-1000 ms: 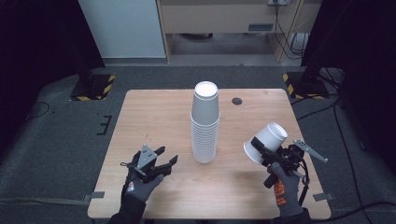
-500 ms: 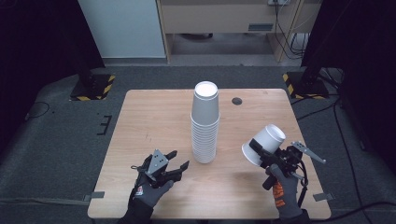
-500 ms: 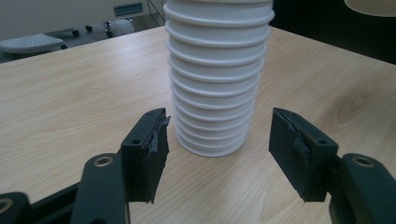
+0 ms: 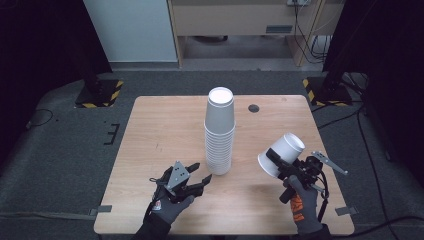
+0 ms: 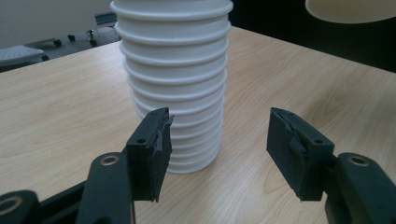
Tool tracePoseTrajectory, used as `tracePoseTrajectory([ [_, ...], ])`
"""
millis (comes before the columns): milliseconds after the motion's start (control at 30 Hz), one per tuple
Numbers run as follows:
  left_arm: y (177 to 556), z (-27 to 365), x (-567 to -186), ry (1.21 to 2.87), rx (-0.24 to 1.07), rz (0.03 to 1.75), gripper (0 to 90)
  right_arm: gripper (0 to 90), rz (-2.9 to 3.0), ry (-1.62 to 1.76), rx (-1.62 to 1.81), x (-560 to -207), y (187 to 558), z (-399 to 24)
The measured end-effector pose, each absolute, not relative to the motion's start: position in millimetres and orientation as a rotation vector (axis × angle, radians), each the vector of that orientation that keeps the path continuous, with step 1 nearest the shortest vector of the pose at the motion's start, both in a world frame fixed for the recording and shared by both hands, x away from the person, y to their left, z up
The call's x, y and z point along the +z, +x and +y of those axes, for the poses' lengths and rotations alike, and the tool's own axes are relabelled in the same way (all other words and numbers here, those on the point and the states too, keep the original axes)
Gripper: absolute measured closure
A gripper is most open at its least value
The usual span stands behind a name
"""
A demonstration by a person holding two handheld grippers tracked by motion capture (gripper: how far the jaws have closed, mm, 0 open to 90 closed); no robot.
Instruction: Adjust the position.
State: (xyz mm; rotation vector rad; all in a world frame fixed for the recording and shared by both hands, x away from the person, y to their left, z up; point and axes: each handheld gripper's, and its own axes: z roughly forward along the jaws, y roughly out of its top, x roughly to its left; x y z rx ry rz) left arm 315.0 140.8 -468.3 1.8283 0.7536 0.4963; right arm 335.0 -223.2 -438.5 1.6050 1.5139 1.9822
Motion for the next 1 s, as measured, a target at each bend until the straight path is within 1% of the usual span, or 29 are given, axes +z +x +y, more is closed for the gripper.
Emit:
tracePoseTrajectory([
  [333,314.8,115.1,-463.3,1.812,0.489,0.678,40.1,15.7,1.495,1.623,2.013,-439.5,335.6,-220.7],
  [700,317.7,90.2,-461.5,1.799,0.456,0.635,41.2,15.7,1.487,1.638,2.027,-441.2,336.4,-220.5],
  [1000,324.5,75.1,-459.3,1.794,0.453,0.617,42.0,15.7,1.488,1.639,2.033,-440.8,336.3,-222.1],
])
